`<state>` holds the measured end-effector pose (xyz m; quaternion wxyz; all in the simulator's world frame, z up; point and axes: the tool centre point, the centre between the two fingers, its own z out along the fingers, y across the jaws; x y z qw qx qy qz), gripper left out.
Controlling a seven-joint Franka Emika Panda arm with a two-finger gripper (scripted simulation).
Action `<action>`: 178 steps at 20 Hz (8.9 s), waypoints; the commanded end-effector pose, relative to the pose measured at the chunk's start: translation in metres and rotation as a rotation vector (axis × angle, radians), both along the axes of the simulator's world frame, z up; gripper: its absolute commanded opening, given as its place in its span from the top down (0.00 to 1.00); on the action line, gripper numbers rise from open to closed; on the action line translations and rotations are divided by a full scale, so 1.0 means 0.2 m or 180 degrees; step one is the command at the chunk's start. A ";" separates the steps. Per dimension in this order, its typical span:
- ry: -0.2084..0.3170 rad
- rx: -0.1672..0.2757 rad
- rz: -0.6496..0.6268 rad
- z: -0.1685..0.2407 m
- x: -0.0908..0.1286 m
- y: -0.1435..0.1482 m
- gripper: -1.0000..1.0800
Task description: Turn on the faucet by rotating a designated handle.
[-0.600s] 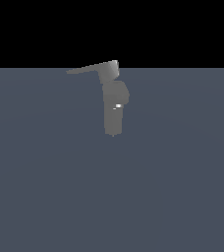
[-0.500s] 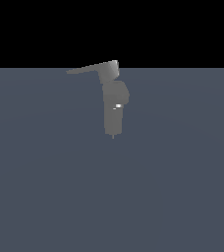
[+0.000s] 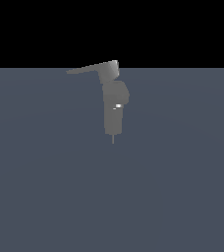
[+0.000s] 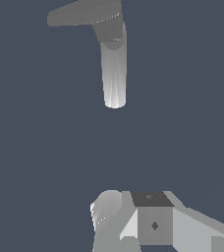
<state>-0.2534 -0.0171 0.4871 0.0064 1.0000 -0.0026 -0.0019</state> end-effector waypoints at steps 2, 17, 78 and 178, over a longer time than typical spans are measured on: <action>0.0003 0.0001 -0.0001 0.00 0.00 0.00 1.00; 0.0075 0.0093 -0.0482 0.00 0.19 0.04 1.00; 0.0463 -0.0441 -0.4785 -1.08 1.67 0.67 1.00; 0.0449 -0.0470 -0.4874 -0.95 0.82 -0.21 1.00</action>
